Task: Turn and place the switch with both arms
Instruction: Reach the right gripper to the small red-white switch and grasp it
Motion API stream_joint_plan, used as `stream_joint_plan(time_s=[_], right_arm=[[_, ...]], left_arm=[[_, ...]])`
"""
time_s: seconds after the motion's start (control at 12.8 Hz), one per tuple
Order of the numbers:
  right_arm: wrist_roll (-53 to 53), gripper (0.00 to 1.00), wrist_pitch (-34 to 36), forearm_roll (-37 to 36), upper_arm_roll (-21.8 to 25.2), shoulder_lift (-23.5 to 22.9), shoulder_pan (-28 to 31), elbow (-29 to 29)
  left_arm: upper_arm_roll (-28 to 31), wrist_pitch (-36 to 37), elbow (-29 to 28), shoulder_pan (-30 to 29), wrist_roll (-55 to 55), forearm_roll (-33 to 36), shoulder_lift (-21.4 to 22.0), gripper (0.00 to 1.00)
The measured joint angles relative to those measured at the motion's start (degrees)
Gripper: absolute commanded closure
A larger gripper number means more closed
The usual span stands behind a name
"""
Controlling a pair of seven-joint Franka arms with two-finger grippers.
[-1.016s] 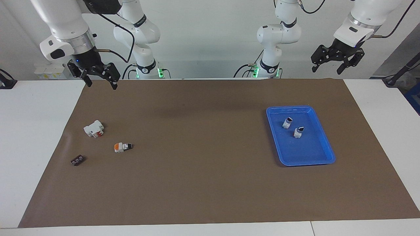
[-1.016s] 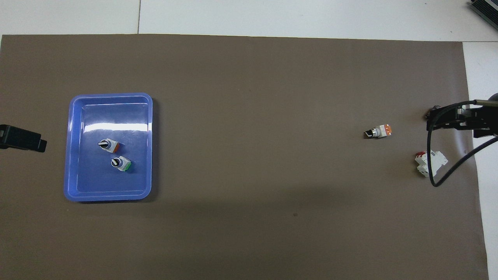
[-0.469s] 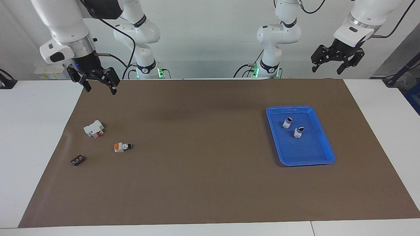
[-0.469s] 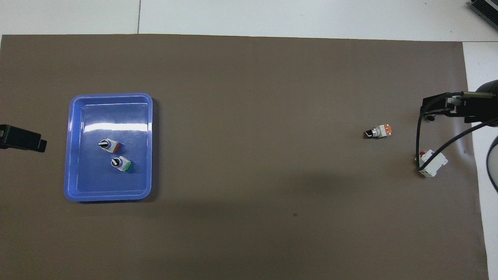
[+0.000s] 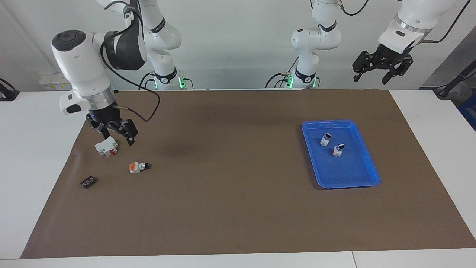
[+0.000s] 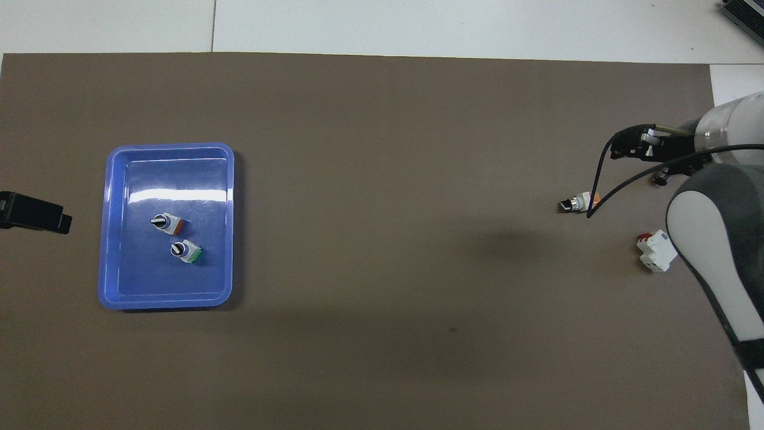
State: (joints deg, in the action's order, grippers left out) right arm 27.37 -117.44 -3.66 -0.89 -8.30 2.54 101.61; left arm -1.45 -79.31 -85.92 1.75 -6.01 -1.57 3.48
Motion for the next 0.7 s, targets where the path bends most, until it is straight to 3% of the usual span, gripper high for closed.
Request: stream_joint_plan(time_s=[0.39, 0.7], right_arm=[[22.3, 0.0, -7.0, 0.1, -0.1, -8.2, 1.4, 2.6], [25.2, 0.0, -11.3, 3.8, 0.0, -9.8, 3.1, 7.3]], left_arm=[[0.0, 0.0, 0.0, 0.0, 0.0, 0.0, 0.0, 0.0], [0.0, 0.0, 0.0, 0.0, 0.0, 0.0, 0.0, 0.0]])
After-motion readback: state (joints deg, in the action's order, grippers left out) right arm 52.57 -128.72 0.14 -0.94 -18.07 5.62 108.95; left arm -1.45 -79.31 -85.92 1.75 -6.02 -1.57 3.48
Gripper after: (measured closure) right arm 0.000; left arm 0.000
